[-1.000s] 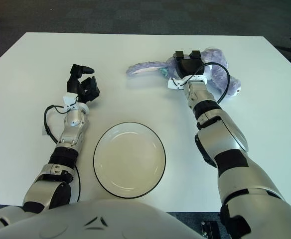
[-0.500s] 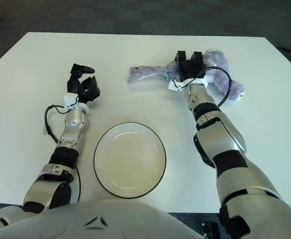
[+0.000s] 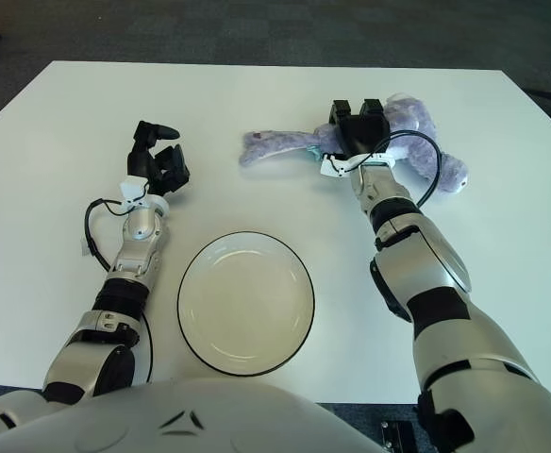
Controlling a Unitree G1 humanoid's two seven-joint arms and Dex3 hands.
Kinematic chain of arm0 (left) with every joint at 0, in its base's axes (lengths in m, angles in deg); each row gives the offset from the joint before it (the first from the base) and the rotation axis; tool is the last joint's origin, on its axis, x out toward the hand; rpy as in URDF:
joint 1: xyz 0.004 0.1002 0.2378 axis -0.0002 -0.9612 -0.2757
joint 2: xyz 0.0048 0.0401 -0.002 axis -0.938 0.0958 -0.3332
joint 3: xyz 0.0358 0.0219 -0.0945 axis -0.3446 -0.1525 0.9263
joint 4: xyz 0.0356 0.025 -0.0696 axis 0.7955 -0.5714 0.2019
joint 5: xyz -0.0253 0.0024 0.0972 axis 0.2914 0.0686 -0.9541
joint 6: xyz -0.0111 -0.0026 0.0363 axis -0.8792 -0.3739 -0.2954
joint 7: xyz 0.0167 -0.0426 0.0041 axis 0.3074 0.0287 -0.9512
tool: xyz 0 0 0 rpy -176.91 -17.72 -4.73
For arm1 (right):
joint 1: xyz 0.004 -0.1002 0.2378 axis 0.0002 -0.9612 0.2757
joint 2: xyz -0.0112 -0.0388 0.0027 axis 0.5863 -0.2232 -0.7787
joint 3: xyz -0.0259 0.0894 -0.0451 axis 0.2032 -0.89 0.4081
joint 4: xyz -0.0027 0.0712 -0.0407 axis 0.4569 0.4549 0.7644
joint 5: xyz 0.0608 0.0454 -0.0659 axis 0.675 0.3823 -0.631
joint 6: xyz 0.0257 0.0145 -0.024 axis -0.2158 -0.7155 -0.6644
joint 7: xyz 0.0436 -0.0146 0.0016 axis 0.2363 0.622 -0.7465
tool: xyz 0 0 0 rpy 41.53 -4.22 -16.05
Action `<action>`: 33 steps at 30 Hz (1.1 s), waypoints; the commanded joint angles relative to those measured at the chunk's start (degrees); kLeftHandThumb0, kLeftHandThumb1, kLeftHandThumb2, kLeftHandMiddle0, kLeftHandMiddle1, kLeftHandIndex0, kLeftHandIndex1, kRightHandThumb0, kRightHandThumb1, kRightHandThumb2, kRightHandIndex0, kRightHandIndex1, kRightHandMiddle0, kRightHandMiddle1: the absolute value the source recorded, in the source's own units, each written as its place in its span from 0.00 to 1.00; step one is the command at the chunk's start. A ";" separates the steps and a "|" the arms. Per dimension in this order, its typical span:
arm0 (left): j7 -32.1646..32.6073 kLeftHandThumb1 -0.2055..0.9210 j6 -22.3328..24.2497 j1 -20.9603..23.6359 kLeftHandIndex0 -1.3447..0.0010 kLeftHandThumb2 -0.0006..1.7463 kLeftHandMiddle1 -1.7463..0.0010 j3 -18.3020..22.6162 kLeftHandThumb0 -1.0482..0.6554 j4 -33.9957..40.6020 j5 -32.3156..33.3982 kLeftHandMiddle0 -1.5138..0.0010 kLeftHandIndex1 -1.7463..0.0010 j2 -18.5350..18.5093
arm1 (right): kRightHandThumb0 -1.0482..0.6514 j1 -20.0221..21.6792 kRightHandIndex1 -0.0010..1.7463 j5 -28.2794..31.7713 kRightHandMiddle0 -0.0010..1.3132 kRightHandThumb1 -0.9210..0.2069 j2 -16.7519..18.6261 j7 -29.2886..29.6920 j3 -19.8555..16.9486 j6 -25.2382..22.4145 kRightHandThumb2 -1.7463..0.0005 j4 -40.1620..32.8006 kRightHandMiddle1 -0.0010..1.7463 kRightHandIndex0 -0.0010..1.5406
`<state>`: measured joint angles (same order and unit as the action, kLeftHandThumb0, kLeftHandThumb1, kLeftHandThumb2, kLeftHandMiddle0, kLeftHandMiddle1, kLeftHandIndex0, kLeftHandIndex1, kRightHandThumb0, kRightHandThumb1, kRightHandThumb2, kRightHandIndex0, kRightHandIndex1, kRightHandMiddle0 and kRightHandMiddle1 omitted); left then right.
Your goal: Put the doll into the plate.
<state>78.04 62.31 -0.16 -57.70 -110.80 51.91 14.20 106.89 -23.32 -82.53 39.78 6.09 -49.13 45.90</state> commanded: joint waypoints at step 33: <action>-0.09 0.73 -0.13 -2.58 0.71 0.54 0.00 -0.10 0.38 -1.61 -0.29 0.29 0.00 -0.27 | 0.63 -5.78 0.99 7.02 0.46 0.51 -4.50 -0.64 -7.75 9.68 0.30 -8.85 0.88 0.32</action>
<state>77.86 62.31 -0.18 -57.83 -110.81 51.92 14.08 103.29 -17.99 -86.24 40.44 -0.20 -40.30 39.68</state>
